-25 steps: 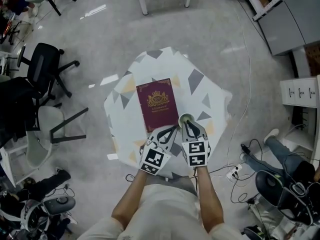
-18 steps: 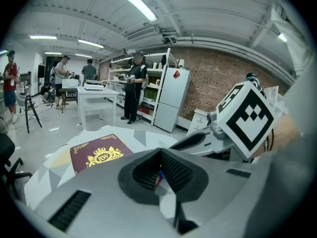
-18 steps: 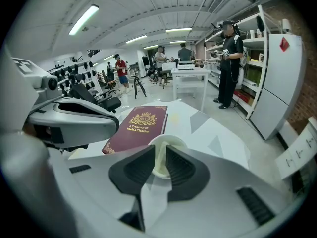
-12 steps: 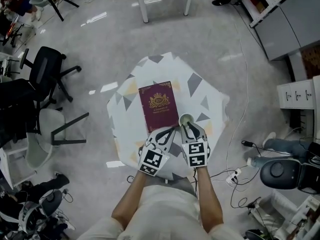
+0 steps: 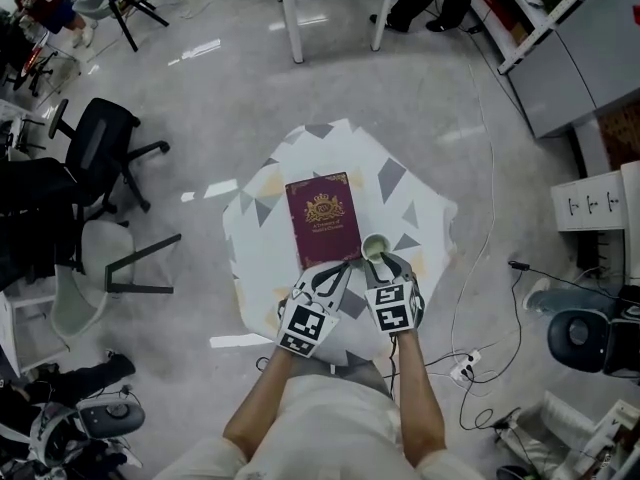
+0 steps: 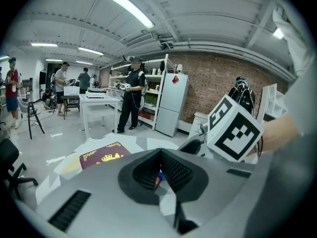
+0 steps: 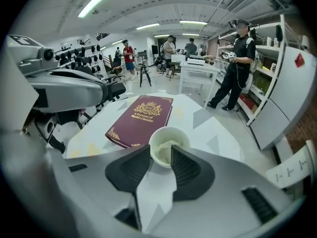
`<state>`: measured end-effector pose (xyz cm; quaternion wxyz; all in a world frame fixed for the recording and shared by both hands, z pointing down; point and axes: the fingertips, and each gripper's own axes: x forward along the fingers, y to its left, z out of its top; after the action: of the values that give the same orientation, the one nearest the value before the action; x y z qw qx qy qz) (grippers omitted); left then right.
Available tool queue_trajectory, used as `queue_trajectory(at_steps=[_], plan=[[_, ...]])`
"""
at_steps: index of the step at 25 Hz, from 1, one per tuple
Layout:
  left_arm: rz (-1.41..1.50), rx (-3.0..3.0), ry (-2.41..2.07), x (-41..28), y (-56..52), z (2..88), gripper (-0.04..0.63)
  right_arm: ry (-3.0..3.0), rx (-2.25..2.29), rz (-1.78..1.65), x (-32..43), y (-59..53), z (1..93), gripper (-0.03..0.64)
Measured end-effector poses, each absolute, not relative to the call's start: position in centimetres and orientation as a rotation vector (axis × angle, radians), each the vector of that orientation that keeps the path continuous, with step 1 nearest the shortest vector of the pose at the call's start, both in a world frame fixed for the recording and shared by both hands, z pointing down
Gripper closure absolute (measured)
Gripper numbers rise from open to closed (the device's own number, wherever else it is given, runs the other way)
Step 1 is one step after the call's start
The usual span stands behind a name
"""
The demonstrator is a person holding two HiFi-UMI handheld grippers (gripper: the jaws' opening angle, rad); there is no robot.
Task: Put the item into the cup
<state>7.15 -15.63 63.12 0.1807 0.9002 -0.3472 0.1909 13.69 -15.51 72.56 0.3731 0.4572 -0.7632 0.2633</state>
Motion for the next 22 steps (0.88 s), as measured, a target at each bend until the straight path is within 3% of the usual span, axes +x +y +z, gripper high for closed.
queue_trajectory(at_steps=[13,22], plan=[[0.519,2.554,-0.988,7.0,-15.5,62.2,0.583,-1.914,1.028,0.758,13.6,-13.8,72.8,0.494],[0.499,2.565,-0.998,6.8,-16.1,61.5,0.583,-2.055,1.228,0.689,14.1,-15.5,67.9,0.495]])
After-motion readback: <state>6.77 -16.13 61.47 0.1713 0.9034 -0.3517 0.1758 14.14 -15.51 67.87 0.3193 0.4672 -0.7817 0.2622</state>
